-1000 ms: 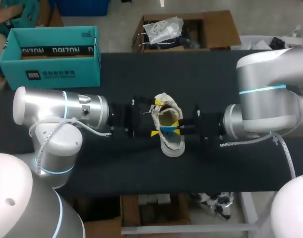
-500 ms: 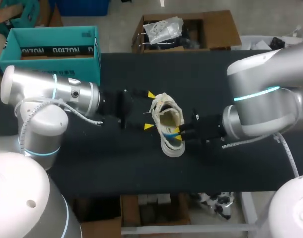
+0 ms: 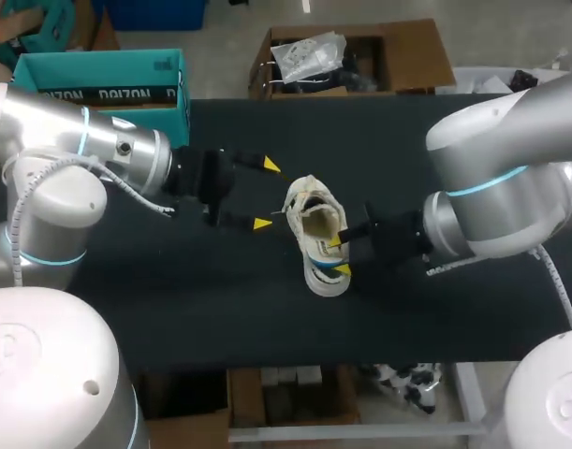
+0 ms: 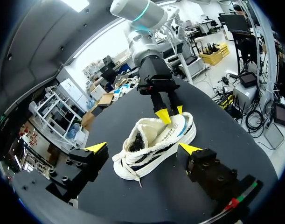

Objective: Open the shoe tongue, take the insole out of the shoe, put the insole back into the shoe, and pack the shoe into the shoebox

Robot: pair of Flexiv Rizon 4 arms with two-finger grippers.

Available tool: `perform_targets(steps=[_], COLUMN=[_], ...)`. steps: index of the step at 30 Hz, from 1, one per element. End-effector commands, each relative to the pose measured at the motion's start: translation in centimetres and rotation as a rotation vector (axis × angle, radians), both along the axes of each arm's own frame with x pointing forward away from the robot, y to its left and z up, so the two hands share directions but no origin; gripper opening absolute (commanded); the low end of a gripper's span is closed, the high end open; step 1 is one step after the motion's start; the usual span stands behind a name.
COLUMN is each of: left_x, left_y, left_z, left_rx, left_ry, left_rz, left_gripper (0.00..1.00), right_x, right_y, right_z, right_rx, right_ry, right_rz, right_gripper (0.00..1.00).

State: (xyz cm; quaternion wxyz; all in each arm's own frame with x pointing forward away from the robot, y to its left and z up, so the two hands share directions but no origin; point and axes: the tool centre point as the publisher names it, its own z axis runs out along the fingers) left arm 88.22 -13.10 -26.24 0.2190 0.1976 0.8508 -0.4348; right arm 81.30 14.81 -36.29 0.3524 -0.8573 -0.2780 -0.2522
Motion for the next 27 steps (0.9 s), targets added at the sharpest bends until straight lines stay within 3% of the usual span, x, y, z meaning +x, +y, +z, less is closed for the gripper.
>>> perform_targets(steps=[1, 7, 14, 17, 27], left_x=[-0.4, -0.2, -0.4, -0.4, -0.4], left_y=[0.5, 0.9, 1.3, 1.5, 2.3], left_z=[0.2, 0.3, 0.4, 0.3, 0.5], left_rx=[-0.003, 0.002, 0.01, 0.009, 0.019], left_ry=[-0.007, -0.006, -0.011, -0.01, -0.012], left_rz=[0.014, 0.037, 0.054, 0.061, 0.093], left_gripper=[1.0, 1.0, 1.0, 1.0, 1.0], right_x=[-1.6, -1.4, -1.0, -0.7, -0.5], right_y=[-0.5, 1.4, 3.0, 4.0, 4.4], right_z=[2.4, 3.0, 1.8, 1.3, -0.3], right_rx=[0.003, 0.026, 0.048, 0.037, -0.072], right_ry=[-0.033, -0.039, -0.022, -0.007, 0.063], right_rz=[-0.011, 0.04, 0.073, 0.104, 0.118], right_gripper=[0.47, 0.38, 0.07, 0.0, 0.0])
